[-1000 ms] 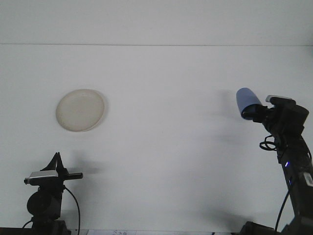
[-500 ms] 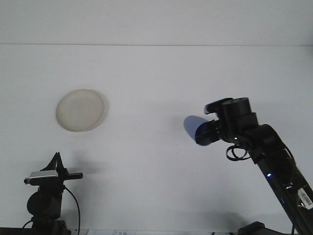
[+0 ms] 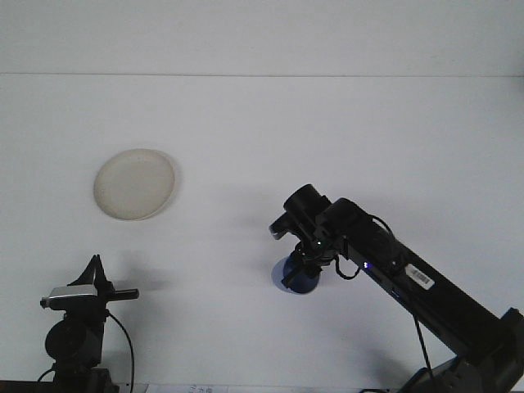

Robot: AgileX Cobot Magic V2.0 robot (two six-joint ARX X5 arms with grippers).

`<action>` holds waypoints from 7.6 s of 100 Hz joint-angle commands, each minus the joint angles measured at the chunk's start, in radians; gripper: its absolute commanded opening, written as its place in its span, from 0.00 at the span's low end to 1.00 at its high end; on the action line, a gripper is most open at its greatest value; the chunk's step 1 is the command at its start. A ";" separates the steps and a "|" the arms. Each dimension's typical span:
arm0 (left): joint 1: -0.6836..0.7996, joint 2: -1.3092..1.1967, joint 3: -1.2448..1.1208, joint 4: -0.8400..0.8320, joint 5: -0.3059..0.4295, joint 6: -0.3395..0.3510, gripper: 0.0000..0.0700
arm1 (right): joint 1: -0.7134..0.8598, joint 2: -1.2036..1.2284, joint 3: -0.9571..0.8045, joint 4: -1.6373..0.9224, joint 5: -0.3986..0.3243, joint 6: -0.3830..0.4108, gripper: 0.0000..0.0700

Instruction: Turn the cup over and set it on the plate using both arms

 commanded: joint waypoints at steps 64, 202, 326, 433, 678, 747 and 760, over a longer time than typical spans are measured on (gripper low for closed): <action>0.000 -0.002 -0.019 0.013 0.002 -0.005 0.02 | 0.151 0.040 0.023 -0.043 -0.006 -0.014 0.01; 0.000 -0.002 -0.019 0.013 0.002 -0.005 0.02 | 0.149 -0.428 0.177 0.048 0.139 0.005 0.68; 0.000 0.004 0.059 0.082 0.087 -0.478 0.02 | 0.149 -1.449 -0.732 0.625 0.381 0.074 0.68; -0.552 1.152 1.206 -0.728 0.704 -0.154 0.72 | 0.149 -1.449 -0.732 0.624 0.381 0.071 0.68; -0.206 1.515 1.694 -0.938 0.116 -0.031 0.01 | 0.149 -1.449 -0.732 0.588 0.392 0.071 0.68; 0.119 1.874 1.694 -0.881 0.196 -0.087 0.01 | 0.149 -1.448 -0.732 0.588 0.392 0.076 0.68; 0.118 1.902 1.694 -0.887 0.196 -0.092 0.01 | 0.149 -1.448 -0.732 0.588 0.392 0.076 0.68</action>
